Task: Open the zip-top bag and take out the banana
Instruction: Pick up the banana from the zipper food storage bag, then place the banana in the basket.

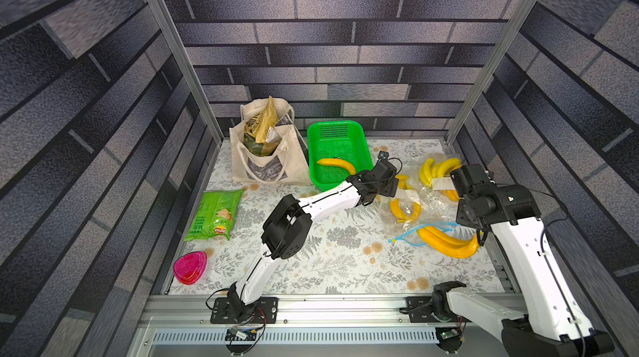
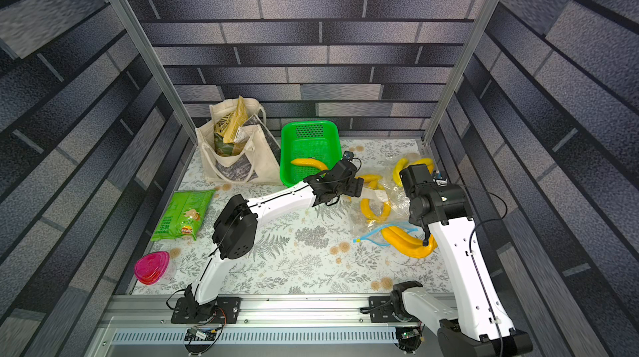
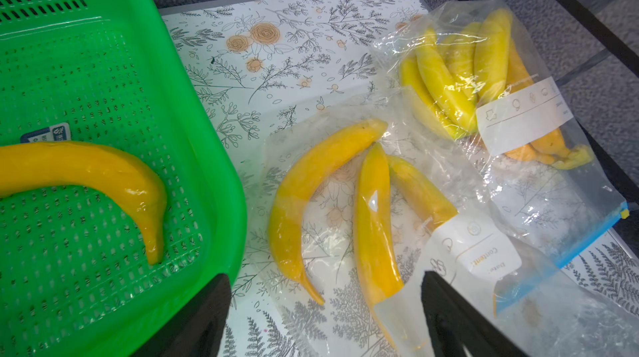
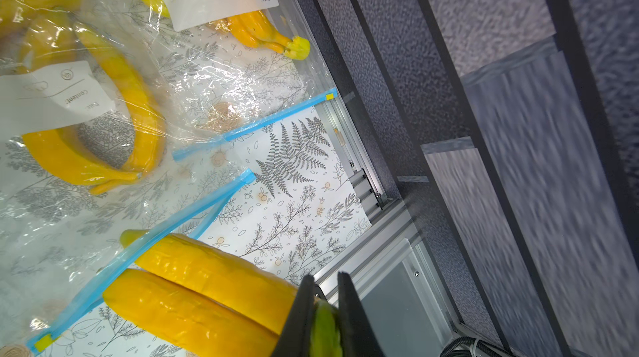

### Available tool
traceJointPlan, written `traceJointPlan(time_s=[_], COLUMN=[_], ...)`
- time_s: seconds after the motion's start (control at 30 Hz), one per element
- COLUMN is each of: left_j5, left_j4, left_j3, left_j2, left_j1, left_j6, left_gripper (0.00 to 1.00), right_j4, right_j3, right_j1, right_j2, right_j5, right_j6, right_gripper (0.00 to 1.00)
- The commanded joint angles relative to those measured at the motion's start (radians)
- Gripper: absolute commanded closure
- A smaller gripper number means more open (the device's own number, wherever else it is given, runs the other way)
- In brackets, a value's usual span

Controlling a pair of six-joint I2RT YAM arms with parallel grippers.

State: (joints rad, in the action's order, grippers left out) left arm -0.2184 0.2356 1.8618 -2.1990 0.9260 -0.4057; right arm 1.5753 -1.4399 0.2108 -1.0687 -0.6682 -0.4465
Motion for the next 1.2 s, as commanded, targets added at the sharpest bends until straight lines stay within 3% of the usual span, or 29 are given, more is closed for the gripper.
traceJointPlan(time_s=[0.0, 0.4, 0.57, 0.77, 0.93, 1.17], left_j5=[-0.028, -0.032, -0.045, -0.132, -0.192, -0.238], left_j4=[-0.044, -0.13, -0.165, -0.187, -0.188, -0.172], left_j3=[-0.059, -0.225, -0.332, -0.495, -0.65, -0.81], left_j2=[0.081, 0.201, 0.297, 0.472, 0.647, 0.866], left_j1=[0.007, 0.005, 0.004, -0.005, -0.062, -0.153], left_j6=[0.024, 0.025, 0.035, 0.064, 0.06, 0.049], left_gripper=[0.11, 0.09, 0.08, 0.07, 0.07, 0.06], right_j4=[0.077, 0.084, 0.029, -0.183, -0.412, -0.622], right_j3=[-0.07, -0.14, -0.123, -0.055, -0.005, -0.105], right_j1=[0.007, 0.007, 0.009, 0.01, 0.03, 0.062], right_j2=[0.018, 0.023, 0.013, -0.036, -0.15, -0.288], right_j5=[-0.003, 0.094, 0.188, 0.336, 0.432, 0.501], right_j6=[0.028, 0.099, 0.113, 0.099, 0.031, -0.073], right_gripper=[0.87, 0.86, 0.87, 0.87, 0.88, 0.88])
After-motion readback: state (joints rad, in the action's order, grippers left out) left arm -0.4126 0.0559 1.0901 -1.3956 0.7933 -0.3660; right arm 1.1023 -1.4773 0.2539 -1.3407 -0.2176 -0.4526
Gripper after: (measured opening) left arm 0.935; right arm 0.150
